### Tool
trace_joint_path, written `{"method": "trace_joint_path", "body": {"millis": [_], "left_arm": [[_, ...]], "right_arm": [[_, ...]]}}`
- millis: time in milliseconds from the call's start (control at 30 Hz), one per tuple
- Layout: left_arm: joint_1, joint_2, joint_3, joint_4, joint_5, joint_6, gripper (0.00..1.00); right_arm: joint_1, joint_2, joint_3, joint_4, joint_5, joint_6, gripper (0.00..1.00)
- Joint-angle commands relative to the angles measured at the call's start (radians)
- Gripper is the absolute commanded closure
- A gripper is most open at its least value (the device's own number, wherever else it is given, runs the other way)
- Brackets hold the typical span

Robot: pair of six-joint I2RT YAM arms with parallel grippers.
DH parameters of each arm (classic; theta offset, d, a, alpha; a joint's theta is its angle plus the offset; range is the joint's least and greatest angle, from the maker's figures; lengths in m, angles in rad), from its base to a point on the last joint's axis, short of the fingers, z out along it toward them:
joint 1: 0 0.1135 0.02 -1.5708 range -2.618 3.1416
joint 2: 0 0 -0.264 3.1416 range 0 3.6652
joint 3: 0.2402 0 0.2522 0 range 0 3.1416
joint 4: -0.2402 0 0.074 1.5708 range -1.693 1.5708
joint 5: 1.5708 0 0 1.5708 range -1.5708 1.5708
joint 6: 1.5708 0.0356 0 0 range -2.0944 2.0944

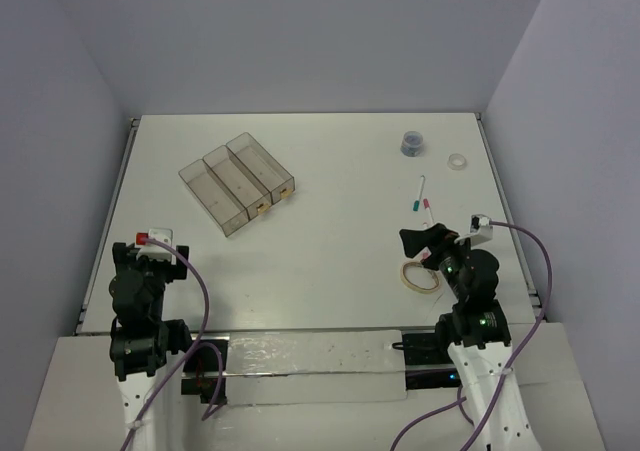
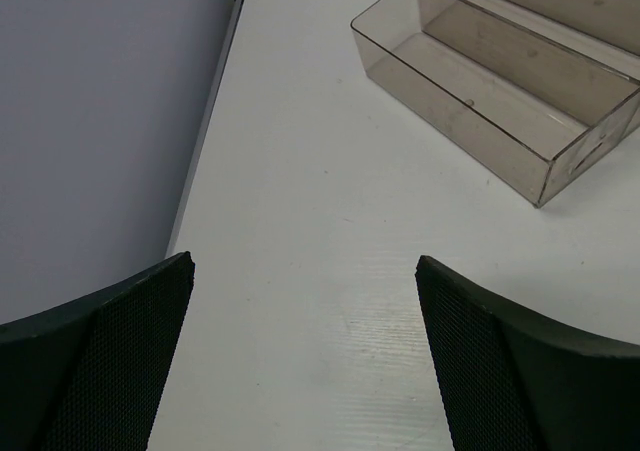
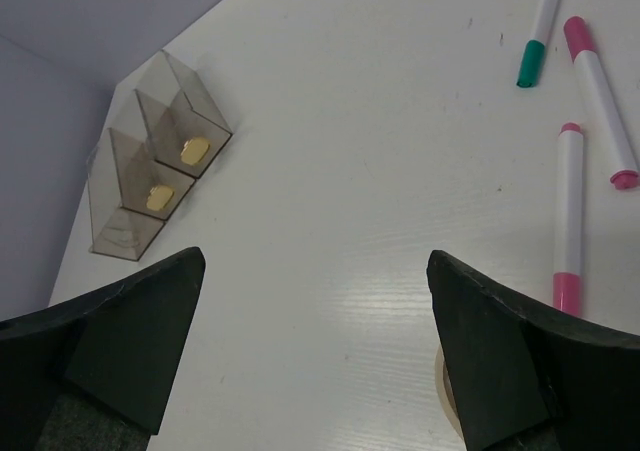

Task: Sort the stationery into containers
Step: Pick up the stationery from the center of the board.

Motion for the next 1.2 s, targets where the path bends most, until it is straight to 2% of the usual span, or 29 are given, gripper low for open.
{"method": "trace_joint_path", "body": {"millis": [0, 100, 200, 267, 300, 333, 367, 467, 500, 533, 600, 700, 800, 867, 933, 1033, 1067, 1133, 1167], "left_arm": [[0.005, -0.079, 0.007, 0.052, 0.088, 0.064, 0.01], [0.005, -0.064, 0.026, 0.050, 0.286, 0.181, 0.01], [0.007, 0.014, 0.064, 0.123, 0.350, 0.146, 0.01], [0.005, 0.134, 0.107, 0.149, 0.373, 0.137, 0.02], [0.005, 0.203, 0.157, 0.150, 0.372, 0.135, 0.04], [0.005, 0.340, 0.237, 0.124, 0.358, 0.129, 0.06], [0.005, 0.383, 0.262, 0.116, 0.354, 0.127, 0.07], [0.005, 0.755, 0.481, -0.044, 0.316, 0.096, 0.15], [0.007, 0.808, 0.570, -0.121, 0.320, 0.086, 0.17], [0.007, 0.862, 0.571, -0.122, 0.320, 0.074, 0.17], [0.007, 0.954, 0.671, -0.192, 0.350, 0.033, 0.18], [0.008, 0.985, 0.659, -0.148, 0.358, -0.017, 0.16], [0.010, 0.976, 0.609, -0.048, 0.356, -0.055, 0.14], [0.008, 0.982, 0.589, -0.014, 0.373, -0.064, 0.14], [0.008, 0.999, 0.564, 0.027, 0.381, -0.087, 0.14], [0.009, 1.037, 0.550, 0.067, 0.374, -0.105, 0.14], [0.008, 1.060, 0.550, 0.075, 0.359, -0.107, 0.14], [0.011, 1.092, 0.557, 0.089, 0.346, -0.110, 0.14], [0.011, 1.103, 0.562, 0.091, 0.344, -0.111, 0.14]], "right_arm": [[0.007, 0.024, 0.097, 0.030, -0.006, -0.011, 0.00], [0.006, 0.069, 0.172, 0.028, -0.035, 0.015, 0.00], [0.005, 0.166, 0.246, 0.048, -0.059, -0.015, 0.00], [0.004, 0.251, 0.323, 0.049, -0.063, -0.042, 0.00], [0.004, 0.321, 0.365, 0.042, -0.061, -0.056, 0.00], [0.003, 0.382, 0.452, 0.023, -0.046, -0.080, 0.00], [0.003, 0.433, 0.480, 0.016, -0.041, -0.093, 0.00], [-0.001, 0.653, 0.727, -0.061, 0.086, -0.133, 0.00], [-0.005, 0.752, 0.771, -0.071, 0.152, -0.145, 0.00], [-0.005, 0.753, 0.817, -0.071, 0.152, -0.156, 0.00], [-0.027, 0.981, 0.959, -0.127, 0.257, -0.167, 0.00], [-0.041, 1.234, 1.165, -0.191, 0.322, -0.215, 0.00], [-0.043, 1.408, 1.372, -0.255, 0.321, -0.270, 0.01], [-0.042, 1.583, 1.484, -0.289, 0.305, -0.331, 0.02], [-0.040, 1.776, 1.677, -0.360, 0.290, -0.396, 0.04], [-0.040, 2.053, 2.103, -0.509, 0.275, -0.458, 0.05], [-0.039, 2.116, 2.191, -0.568, 0.289, -0.468, 0.05], [-0.036, 2.224, 2.283, -0.574, 0.317, -0.483, 0.03], [-0.034, 2.241, 2.274, -0.549, 0.326, -0.488, 0.02]]}}
